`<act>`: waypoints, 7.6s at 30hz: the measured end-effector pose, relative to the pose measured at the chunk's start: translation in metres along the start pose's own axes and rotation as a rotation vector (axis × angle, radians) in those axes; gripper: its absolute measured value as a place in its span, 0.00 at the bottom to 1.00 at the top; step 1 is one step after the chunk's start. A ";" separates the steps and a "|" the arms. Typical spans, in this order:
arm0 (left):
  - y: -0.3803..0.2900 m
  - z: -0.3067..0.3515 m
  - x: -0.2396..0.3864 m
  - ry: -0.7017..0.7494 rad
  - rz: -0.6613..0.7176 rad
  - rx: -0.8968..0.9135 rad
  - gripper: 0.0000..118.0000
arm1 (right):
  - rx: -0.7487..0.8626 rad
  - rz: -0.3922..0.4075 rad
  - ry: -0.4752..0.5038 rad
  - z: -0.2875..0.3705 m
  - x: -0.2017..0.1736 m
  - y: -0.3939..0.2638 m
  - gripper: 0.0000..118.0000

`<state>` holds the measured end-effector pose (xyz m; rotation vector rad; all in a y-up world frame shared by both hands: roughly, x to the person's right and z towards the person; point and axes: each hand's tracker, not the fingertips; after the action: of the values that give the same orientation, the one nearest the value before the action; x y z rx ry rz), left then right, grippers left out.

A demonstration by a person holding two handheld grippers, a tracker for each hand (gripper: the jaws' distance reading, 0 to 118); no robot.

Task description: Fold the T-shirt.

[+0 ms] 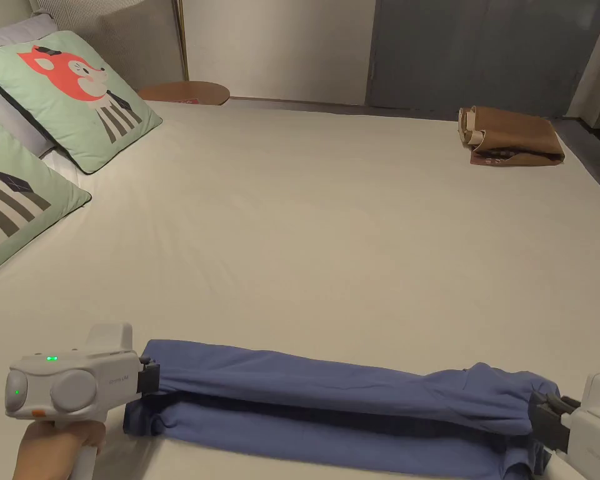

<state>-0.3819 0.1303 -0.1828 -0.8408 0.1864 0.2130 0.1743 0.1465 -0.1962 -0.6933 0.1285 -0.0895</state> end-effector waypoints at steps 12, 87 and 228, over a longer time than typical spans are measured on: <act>-0.033 -0.013 -0.006 0.040 -0.018 -0.061 0.01 | -0.120 -0.050 -0.073 -0.017 0.007 -0.052 0.03; 0.002 -0.044 -0.124 -0.519 0.525 -0.175 0.79 | 0.510 0.212 -0.148 0.038 -0.140 0.080 0.00; 0.022 -0.008 0.073 -0.688 0.266 -0.115 0.44 | 0.500 0.144 -0.190 0.066 -0.084 0.062 0.00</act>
<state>-0.3185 0.1471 -0.2218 -0.8109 -0.3657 0.7519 0.1033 0.2465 -0.1787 -0.1894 -0.0281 0.0818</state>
